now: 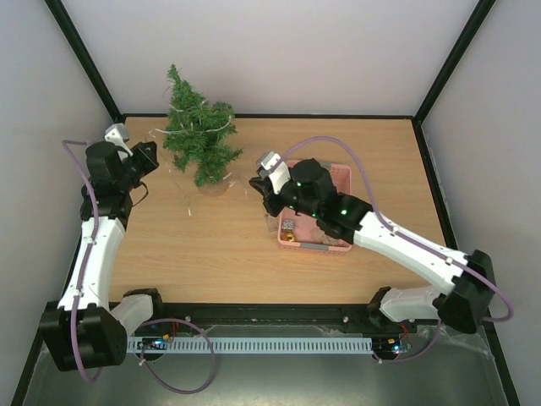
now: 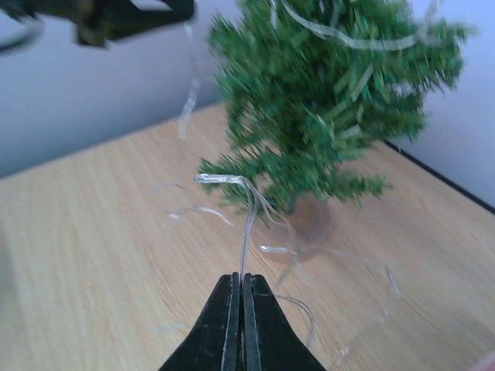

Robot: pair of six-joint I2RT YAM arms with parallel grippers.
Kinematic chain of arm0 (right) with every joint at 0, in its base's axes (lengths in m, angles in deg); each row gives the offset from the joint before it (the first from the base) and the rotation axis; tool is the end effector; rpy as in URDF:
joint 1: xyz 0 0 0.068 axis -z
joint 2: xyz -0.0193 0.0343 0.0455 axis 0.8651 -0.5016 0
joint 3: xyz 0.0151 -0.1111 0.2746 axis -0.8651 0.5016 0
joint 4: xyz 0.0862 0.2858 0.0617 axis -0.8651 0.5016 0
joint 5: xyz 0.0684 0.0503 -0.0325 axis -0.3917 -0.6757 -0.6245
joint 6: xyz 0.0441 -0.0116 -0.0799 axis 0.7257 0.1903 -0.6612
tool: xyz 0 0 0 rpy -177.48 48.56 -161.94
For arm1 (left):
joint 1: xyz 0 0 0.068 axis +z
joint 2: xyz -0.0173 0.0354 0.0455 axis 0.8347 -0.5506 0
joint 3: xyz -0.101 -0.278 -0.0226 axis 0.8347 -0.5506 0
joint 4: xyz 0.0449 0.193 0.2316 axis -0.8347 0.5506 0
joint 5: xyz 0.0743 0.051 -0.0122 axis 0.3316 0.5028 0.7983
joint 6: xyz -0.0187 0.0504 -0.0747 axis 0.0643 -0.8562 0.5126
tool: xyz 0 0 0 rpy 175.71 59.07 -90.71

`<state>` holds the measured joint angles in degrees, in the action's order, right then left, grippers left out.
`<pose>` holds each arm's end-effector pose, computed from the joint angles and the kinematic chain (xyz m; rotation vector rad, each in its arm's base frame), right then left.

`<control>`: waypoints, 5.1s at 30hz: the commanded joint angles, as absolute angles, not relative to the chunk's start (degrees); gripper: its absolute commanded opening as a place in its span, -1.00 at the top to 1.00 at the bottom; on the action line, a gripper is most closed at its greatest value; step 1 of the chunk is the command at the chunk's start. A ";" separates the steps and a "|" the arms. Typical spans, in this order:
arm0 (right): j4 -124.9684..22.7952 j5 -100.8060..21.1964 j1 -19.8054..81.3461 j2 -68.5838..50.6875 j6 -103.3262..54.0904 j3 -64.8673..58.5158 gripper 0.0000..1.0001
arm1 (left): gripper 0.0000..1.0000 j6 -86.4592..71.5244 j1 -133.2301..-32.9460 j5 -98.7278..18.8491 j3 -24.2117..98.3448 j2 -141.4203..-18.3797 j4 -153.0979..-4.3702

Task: Decorate the small christmas tree
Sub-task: Wrap the decoration item around the Christmas tree.

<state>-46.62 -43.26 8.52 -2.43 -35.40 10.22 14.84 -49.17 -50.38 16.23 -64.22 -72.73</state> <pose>0.2299 0.3131 0.3419 -1.0199 1.6476 0.7428 0.3205 0.0150 0.3473 -0.4116 1.7694 -0.6208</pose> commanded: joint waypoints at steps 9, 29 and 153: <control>-49.79 -66.88 8.19 4.31 -34.23 2.95 0.97 | 0.67 12.53 -48.85 -47.60 18.60 -67.76 -70.21; -61.52 -59.15 8.20 0.03 -23.98 -6.26 0.97 | -0.09 -6.57 -54.93 -55.24 23.29 -56.13 -56.42; -59.89 -25.20 28.22 -38.46 -43.69 -43.91 0.97 | 0.59 -5.35 -52.29 -56.81 79.69 -110.28 -67.30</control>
<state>-60.79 -25.99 26.36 -38.26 -45.80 -43.33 -7.39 -52.88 -53.22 75.05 -109.51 -72.79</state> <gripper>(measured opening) 0.017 0.154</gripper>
